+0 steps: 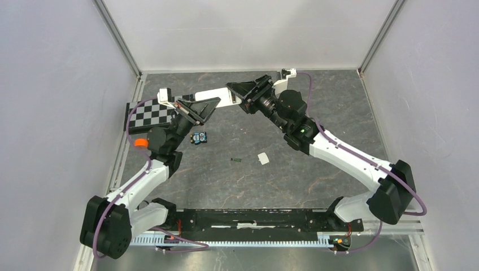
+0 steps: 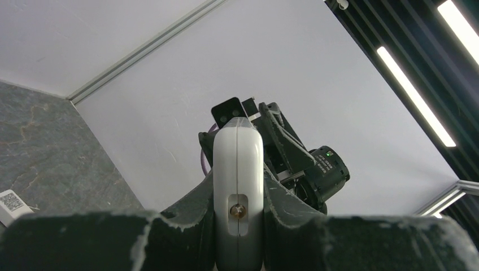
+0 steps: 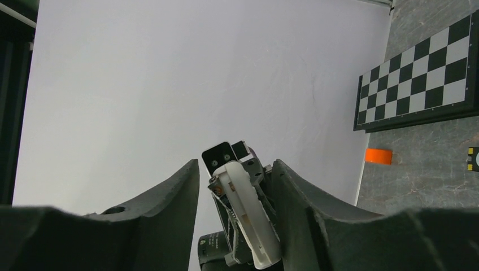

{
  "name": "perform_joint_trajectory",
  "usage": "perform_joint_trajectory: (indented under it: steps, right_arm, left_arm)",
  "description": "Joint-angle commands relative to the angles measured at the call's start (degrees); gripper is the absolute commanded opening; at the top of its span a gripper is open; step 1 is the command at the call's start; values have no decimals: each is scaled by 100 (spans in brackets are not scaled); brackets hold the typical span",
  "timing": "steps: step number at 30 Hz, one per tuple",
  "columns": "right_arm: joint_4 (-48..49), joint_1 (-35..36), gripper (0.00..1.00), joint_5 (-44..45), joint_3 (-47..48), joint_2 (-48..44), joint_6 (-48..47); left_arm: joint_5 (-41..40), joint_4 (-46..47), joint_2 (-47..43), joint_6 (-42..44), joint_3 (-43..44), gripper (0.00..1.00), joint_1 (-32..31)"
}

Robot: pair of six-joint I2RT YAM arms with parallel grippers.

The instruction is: Load the batteries into the remote control

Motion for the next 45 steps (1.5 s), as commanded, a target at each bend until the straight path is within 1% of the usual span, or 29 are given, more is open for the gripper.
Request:
perform_joint_trajectory:
  steps: [1,5,12,15,16,17,18,19,20,21,22,23,25,27,32,33,35,39,41,43,45]
  right_arm:
    - [305,-27,51,-168,187,35,89]
    - [382,-27,38,-257,106,32,125]
    - [589,-35,21,-377,-54,59,151]
    - [688,-36,17,-380,-111,65,3]
    - [730,-41,18,-375,-135,63,-74]
    - [751,-56,24,-527,-160,50,-160]
    - [745,-79,36,-562,-177,41,-280]
    - [743,-103,55,-580,-197,19,-411]
    - [762,-140,70,-586,-237,-13,-515]
    - [787,-171,77,-565,-294,-62,-616]
    - [873,-209,82,-536,-399,-142,-695]
    - [1028,-249,83,-525,-528,-212,-756]
    - [1194,-355,82,-539,-687,-314,-839]
    - [1239,-426,77,-593,-768,-383,-945]
    - [1373,-510,59,-823,-768,-339,-1134]
    - [1370,-516,58,-883,-736,-295,-1140]
    - [1386,-533,57,-986,-659,-208,-1178]
    - [1399,-529,65,-1121,-502,-111,-1337]
    - [1420,-533,67,-1154,-476,-90,-1386]
    - [1422,-537,66,-1216,-439,-52,-1427]
    - [1350,-537,61,-1283,-380,11,-1432]
  left_arm:
    - [102,310,-24,303,239,2,-10]
    - [56,310,-23,271,270,2,-9]
    - [-17,380,-8,175,257,2,-9]
    - [-54,367,-4,46,281,2,-9]
    - [-62,298,-5,3,313,2,-4]
    - [-76,220,-20,-25,330,2,-10]
    - [-88,118,-37,-52,360,2,-7]
    - [-104,11,-69,-69,373,2,-10]
    - [-131,-86,-95,-74,389,2,-7]
    - [-163,-164,-117,-103,376,2,-7]
    - [-206,-184,-149,-128,350,2,-10]
    - [-235,-191,-161,-163,337,2,-9]
    - [-256,-190,-151,-228,317,2,-5]
    - [-262,-161,-132,-280,310,2,-9]
    - [-276,-106,-99,-312,309,2,-10]
    - [-268,-87,-96,-312,309,2,-6]
    - [-257,-73,-94,-312,306,2,-10]
    - [-278,-68,-84,-311,256,2,-9]
    - [-286,-52,-82,-313,241,2,-10]
    - [-290,-51,-87,-313,233,2,-5]
    - [-286,-51,-96,-312,226,2,-4]
